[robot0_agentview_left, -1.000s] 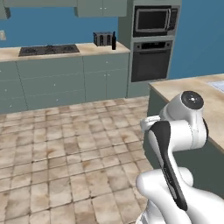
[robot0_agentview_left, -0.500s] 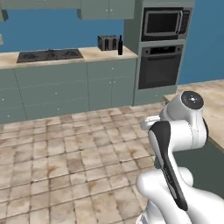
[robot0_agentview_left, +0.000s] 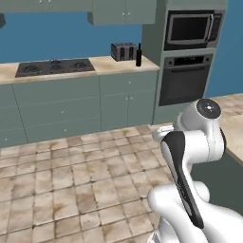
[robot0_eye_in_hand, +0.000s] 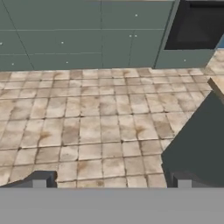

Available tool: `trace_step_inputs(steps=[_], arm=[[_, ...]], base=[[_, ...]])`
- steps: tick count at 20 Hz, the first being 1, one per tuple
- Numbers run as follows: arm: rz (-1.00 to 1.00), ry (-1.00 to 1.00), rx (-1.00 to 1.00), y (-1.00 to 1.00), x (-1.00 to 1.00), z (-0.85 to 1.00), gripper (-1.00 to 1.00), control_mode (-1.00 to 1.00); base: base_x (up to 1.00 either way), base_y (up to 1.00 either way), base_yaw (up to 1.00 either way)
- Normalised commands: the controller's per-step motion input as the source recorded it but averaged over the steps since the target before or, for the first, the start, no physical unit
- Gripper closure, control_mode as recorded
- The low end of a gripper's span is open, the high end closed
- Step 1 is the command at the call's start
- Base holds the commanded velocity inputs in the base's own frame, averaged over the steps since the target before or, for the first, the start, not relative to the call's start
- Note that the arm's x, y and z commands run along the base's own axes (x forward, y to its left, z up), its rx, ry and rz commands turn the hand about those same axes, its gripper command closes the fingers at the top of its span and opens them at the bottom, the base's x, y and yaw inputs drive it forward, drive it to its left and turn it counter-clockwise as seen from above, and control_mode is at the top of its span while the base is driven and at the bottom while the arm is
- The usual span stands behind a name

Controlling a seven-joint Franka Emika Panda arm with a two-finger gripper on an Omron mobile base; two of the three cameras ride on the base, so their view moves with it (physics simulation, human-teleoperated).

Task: There is a wine glass and glass cup on the dining counter. Place the wine bottle next to the wine glass and the juice bottle next to the glass cup.

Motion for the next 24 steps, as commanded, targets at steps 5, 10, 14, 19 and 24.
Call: trace_step_inputs(steps=[5, 10, 14, 19, 24], arm=[[0.00, 0.00, 0.00, 0.00, 0.00, 0.00, -1.00, 1.00], [0.00, 0.00, 0.00, 0.00, 0.00, 0.00, -1.00, 1.00], [0.00, 0.00, 0.00, 0.00, 0.00, 0.00, -1.00, 1.00], [0.00, 0.00, 0.00, 0.00, 0.00, 0.00, -1.00, 1.00], [0.00, 0.00, 0.00, 0.00, 0.00, 0.00, -1.00, 1.00]], base=[[0.85, 0.08, 0.00], [0.84, 0.00, 0.01], [0.84, -0.02, 0.01], [0.81, -0.11, 0.01], [0.80, -0.16, 0.01]])
